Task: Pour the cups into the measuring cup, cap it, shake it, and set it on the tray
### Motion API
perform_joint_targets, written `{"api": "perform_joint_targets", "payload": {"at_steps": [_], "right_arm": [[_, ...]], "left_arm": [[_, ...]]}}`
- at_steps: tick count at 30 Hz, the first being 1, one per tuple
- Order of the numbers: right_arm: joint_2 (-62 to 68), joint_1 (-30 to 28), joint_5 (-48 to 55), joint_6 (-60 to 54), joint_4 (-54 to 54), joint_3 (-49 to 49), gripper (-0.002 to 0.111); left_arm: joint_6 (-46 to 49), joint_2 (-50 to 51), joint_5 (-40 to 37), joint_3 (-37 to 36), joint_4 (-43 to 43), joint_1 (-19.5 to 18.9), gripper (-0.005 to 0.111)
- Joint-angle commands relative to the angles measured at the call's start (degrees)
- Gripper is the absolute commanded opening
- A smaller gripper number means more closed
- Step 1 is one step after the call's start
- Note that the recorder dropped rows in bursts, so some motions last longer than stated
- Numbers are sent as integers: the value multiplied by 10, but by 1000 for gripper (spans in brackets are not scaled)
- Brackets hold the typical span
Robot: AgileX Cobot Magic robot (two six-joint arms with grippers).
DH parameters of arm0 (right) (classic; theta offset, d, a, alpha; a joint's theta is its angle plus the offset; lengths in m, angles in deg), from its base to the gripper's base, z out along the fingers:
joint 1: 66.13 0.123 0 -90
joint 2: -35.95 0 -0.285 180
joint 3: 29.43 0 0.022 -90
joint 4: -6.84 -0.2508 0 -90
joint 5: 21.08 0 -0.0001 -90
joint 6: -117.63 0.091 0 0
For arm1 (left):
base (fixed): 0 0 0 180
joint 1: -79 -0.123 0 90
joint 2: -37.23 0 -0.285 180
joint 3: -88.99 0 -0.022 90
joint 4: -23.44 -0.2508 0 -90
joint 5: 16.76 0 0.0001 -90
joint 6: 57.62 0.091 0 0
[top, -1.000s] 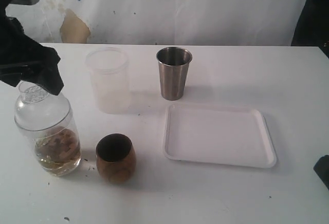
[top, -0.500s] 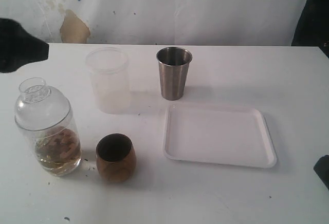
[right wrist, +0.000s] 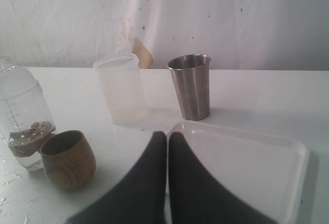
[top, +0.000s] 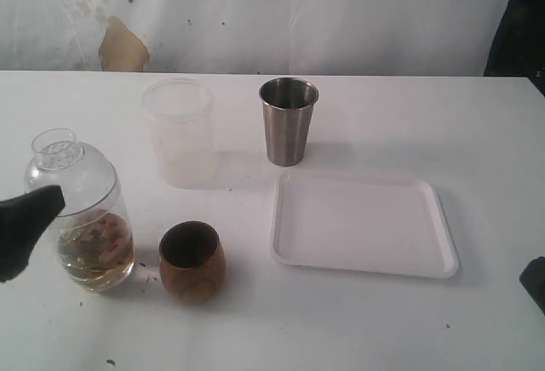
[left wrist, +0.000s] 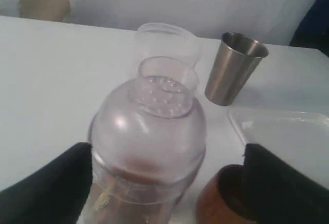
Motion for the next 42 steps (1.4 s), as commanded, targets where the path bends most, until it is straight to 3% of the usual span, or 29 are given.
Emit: {"api": "perform_joint_targets", "payload": {"at_steps": [1,6,14,26,34,42], "right_arm": [[-3,1,3,2,5,-3,1],[-3,1,3,2,5,-3,1],[-3,1,3,2,5,-3,1],[-3,1,4,2,5,-3,1],[-3,1,4,2,6,-3,1],[-3,1,4,2,6,-3,1]], "left_arm": [[-4,-1,114,-64,-23,63,75],[-16,29,239,-102,-45,79,76],[-29,127,263,-102,-83,79,95],[-27,365,470,-101,-16,79,96],[-35,527,480,4,-13,79,96],[-40,599,566,15,-5,79,96]]}}
